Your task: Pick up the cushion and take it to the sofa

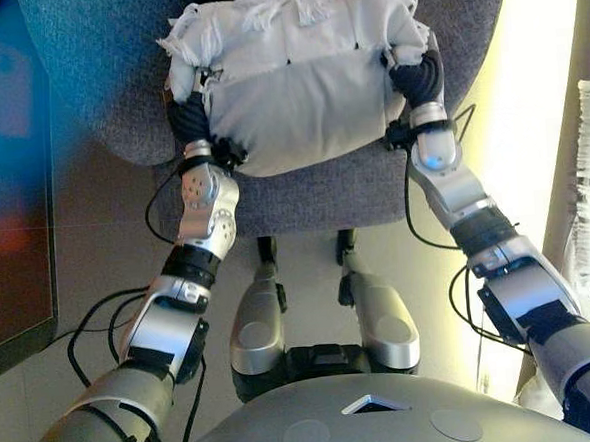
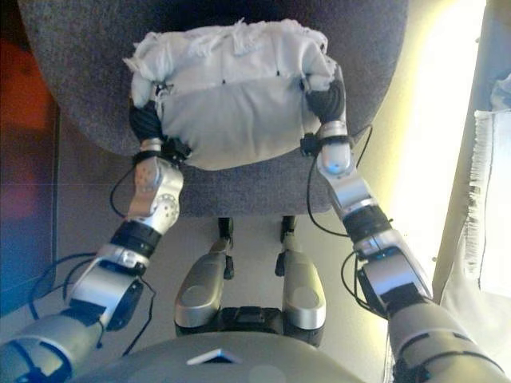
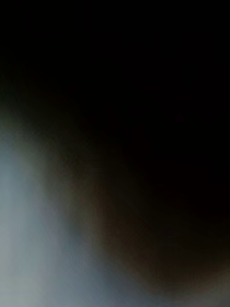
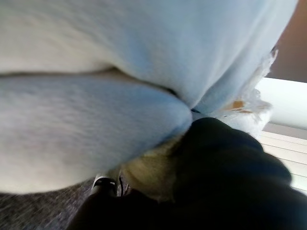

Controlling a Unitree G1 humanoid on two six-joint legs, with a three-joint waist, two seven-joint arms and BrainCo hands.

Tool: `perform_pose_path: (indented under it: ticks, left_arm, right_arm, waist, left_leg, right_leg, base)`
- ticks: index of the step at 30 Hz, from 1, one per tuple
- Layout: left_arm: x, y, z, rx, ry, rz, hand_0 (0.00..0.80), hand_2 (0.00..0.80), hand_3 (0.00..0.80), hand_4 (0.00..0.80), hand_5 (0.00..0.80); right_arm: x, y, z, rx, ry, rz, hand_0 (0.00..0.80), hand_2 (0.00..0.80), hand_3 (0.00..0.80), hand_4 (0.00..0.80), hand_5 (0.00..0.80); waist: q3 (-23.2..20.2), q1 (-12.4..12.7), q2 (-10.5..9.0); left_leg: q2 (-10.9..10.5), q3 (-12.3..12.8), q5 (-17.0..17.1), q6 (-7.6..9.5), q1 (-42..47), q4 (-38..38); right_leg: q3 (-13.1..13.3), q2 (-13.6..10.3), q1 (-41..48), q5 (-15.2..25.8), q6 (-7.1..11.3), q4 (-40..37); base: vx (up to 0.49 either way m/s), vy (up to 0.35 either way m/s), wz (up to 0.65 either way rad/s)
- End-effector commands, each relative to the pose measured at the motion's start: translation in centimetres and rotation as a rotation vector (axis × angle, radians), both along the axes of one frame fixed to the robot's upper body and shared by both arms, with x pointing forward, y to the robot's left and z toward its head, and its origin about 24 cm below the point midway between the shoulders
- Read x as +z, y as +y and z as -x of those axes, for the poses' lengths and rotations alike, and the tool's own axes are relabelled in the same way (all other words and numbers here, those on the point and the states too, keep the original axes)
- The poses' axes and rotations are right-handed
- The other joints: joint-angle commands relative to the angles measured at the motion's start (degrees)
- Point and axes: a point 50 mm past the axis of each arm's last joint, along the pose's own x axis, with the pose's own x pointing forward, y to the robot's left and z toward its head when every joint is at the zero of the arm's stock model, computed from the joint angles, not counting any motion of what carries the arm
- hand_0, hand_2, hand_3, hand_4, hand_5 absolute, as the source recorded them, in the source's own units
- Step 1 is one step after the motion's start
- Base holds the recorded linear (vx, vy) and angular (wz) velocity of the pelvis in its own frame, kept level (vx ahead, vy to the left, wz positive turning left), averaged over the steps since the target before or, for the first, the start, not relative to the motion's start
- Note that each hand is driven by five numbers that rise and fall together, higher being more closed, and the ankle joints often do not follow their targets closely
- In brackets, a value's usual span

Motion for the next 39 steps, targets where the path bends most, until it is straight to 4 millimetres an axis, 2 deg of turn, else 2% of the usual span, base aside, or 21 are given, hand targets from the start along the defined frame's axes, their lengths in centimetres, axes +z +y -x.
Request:
perform_pose_path:
  ticks: [1,5,6,7,8,9,12,16,18,19,20,24,26,28,31,33,36,39]
  left_arm:
    - [2.4,-4.7,-1.9,-0.118,0.002,-0.091,0.800,0.800,0.800,0.800,0.800]
    - [4.0,-3.7,-3.7,-0.046,0.051,-0.135,0.800,0.800,0.800,0.800,0.800]
    - [4.2,-3.4,-4.0,-0.025,0.072,-0.177,0.653,0.653,0.653,0.653,0.653]
    - [4.4,-2.9,-4.4,-0.001,0.104,-0.257,0.235,0.235,0.235,0.235,0.235]
    - [4.6,-2.1,-4.9,0.031,0.131,-0.303,0.000,0.000,0.000,0.000,0.000]
    - [4.9,-1.4,-5.1,0.060,0.152,-0.320,0.000,0.000,0.000,0.000,0.000]
    - [5.5,2.2,-5.5,0.172,0.180,-0.281,0.000,0.000,0.000,0.000,0.000]
    - [5.9,6.3,-4.8,0.336,0.169,-0.217,0.000,0.000,0.000,0.000,0.000]
    - [6.1,9.2,-3.9,0.470,0.165,-0.233,0.000,0.000,0.000,0.000,0.000]
    - [6.1,9.9,-3.7,0.501,0.165,-0.232,0.000,0.000,0.000,0.000,0.000]
    - [6.4,12.0,-3.0,0.577,0.159,-0.219,0.000,0.000,0.000,0.000,0.000]
    - [6.5,17.2,-0.2,0.784,0.139,-0.164,0.000,0.000,0.000,0.000,0.000]
    - [5.3,19.3,1.7,0.870,0.152,-0.134,0.000,0.000,0.000,0.000,0.000]
    - [4.0,20.1,2.9,0.905,0.177,-0.134,0.000,0.000,0.000,0.000,0.000]
    - [0.5,21.9,5.7,0.962,0.272,-0.117,0.000,0.000,0.000,0.000,0.000]
    - [-1.3,22.5,7.1,0.995,0.325,-0.112,0.000,0.000,0.000,0.000,0.000]
    - [-5.1,23.3,10.0,1.023,0.463,-0.113,0.000,0.000,0.000,0.000,0.000]
    - [-7.9,23.2,12.2,1.036,0.570,-0.119,0.000,0.000,0.000,0.000,0.000]
  right_arm:
    - [1.2,3.6,-1.4,0.088,0.054,0.046,0.800,0.800,0.800,0.800,0.800]
    - [2.7,2.2,-3.3,0.007,0.084,0.103,0.800,0.800,0.800,0.800,0.800]
    - [3.1,1.9,-3.6,-0.012,0.083,0.127,0.800,0.800,0.800,0.800,0.800]
    - [3.6,1.4,-3.9,-0.039,0.084,0.148,0.765,0.765,0.765,0.765,0.765]
    - [4.1,0.7,-4.3,-0.063,0.096,0.163,0.229,0.229,0.229,0.229,0.229]
    - [4.5,0.1,-4.5,-0.080,0.104,0.171,0.000,0.000,0.000,0.000,0.000]
    - [5.3,-2.0,-4.8,-0.153,0.098,0.179,0.000,0.000,0.000,0.000,0.000]
    - [5.8,-4.9,-4.5,-0.264,0.060,0.138,0.000,0.000,0.000,0.000,0.000]
    - [6.1,-6.7,-4.0,-0.331,0.025,0.115,0.000,0.000,0.000,0.000,0.000]
    - [6.1,-7.1,-3.9,-0.346,0.021,0.109,0.000,0.000,0.000,0.000,0.000]
    - [6.3,-8.4,-3.5,-0.382,0.015,0.092,0.000,0.000,0.000,0.000,0.000]
    - [6.2,-11.9,-1.9,-0.458,-0.041,0.014,0.000,0.000,0.000,0.000,0.000]
    - [5.5,-13.4,-0.7,-0.510,-0.073,-0.043,0.000,0.000,0.000,0.000,0.000]
    - [4.6,-14.4,0.3,-0.555,-0.092,-0.068,0.000,0.000,0.000,0.000,0.000]
    - [3.0,-17.0,2.6,-0.655,-0.104,-0.110,0.000,0.000,0.000,0.000,0.000]
    - [2.3,-18.0,3.6,-0.700,-0.109,-0.128,0.000,0.000,0.000,0.000,0.000]
    - [0.9,-20.0,5.6,-0.767,-0.092,-0.132,0.000,0.000,0.000,0.000,0.000]
    - [0.2,-21.3,7.0,-0.816,-0.081,-0.126,0.000,0.000,0.000,0.000,0.000]
  waist:
    - [2.72,-0.24,-2.12]
    - [3.74,-0.64,-1.85]
    - [3.75,-0.73,-1.76]
    - [3.75,-0.83,-1.63]
    - [3.75,-1.00,-1.43]
    - [3.75,-1.08,-1.25]
    - [3.75,-1.27,-0.82]
    - [3.74,-1.19,-0.35]
    - [3.26,-1.15,-0.04]
    - [3.03,-1.17,0.04]
    - [2.36,-1.26,0.26]
    - [0.17,-1.30,0.99]
    - [-1.47,-1.07,1.30]
    - [-2.78,-0.93,1.46]
    - [-5.56,-0.76,1.79]
    - [-6.80,-0.76,1.85]
    - [-9.35,-0.46,1.70]
    - [-11.27,-0.12,1.47]
  left_leg:
    - [-1.36,-2.39,-2.18,-1.04,-4.25,0.80]
    - [-1.47,-2.08,-0.83,-1.46,-5.80,0.23]
    - [-1.52,-2.02,-0.70,-1.52,-6.17,0.19]
    - [-1.62,-1.97,-0.43,-1.58,-6.68,0.13]
    - [-1.68,-1.79,-0.01,-1.66,-6.99,-0.08]
    - [-1.72,-1.69,0.31,-1.76,-7.23,-0.37]
    - [-2.04,-1.63,0.54,-1.85,-7.15,-0.78]
    - [-2.28,-1.47,-0.02,-1.91,-5.78,-0.76]
    - [-2.38,-1.42,-0.51,-2.04,-4.89,-0.61]
    - [-2.39,-1.38,-0.63,-2.07,-4.69,-0.58]
    - [-2.34,-1.08,-0.99,-2.13,-4.22,-0.43]
    - [-2.05,-0.41,-2.32,-2.33,-2.63,0.21]
    - [-2.05,-0.47,-3.12,-2.37,-1.38,0.08]
    - [-2.08,-0.56,-3.57,-2.32,-0.40,-0.30]
    - [-2.18,-0.99,-4.41,-2.15,1.68,-0.88]
    - [-2.25,-1.25,-4.76,-2.01,2.61,-0.88]
    - [-2.29,-1.56,-5.48,-1.79,4.48,-0.56]
    - [-2.24,-1.87,-5.92,-1.64,6.10,-0.60]
  right_leg:
    - [1.87,-4.63,-2.02,-2.56,5.85,0.81]
    - [1.61,-4.80,-4.35,-1.69,6.05,1.31]
    - [1.51,-4.87,-4.81,-1.60,6.09,1.38]
    - [1.45,-4.93,-5.52,-1.38,6.17,1.50]
    - [1.44,-4.99,-6.10,-1.04,6.24,1.52]
    - [1.47,-5.02,-6.53,-0.82,6.33,1.49]
    - [1.49,-5.21,-6.84,-0.71,6.62,1.51]
    - [0.93,-5.48,-5.94,-1.44,6.64,1.99]
    - [0.70,-5.62,-5.29,-2.06,6.65,2.35]
    - [0.65,-5.67,-5.15,-2.21,6.68,2.40]
    - [0.58,-5.86,-4.83,-2.56,6.71,2.49]
    - [0.15,-6.37,-3.43,-3.89,6.67,3.02]
    - [-0.13,-6.48,-2.08,-4.64,6.65,2.90]
    - [-0.31,-6.51,-1.16,-5.08,6.69,2.70]
    - [-0.74,-6.57,0.68,-5.72,6.65,2.37]
    - [-0.90,-6.53,1.68,-6.05,6.53,2.27]
    - [-1.37,-6.60,4.00,-6.44,6.49,1.94]
    - [-1.84,-6.56,6.02,-6.56,6.62,1.43]
  base:
    - [-0.074,0.047,0.01]
    - [-0.051,0.063,0.00]
    - [-0.029,0.075,0.01]
    - [-0.033,0.082,0.02]
    - [-0.034,0.088,0.01]
    - [-0.027,0.086,0.01]
    - [0.004,0.077,0.01]
    - [0.004,0.039,0.01]
    - [0.009,0.050,-0.01]
    - [0.027,0.067,-0.03]
    - [0.027,0.071,-0.03]
    - [0.061,0.067,-0.01]
    - [0.106,0.025,0.02]
    - [0.109,0.013,0.00]
    - [0.153,0.015,0.02]
    - [0.159,0.007,0.04]
    - [0.193,-0.006,0.01]
    - [0.168,-0.020,0.01]
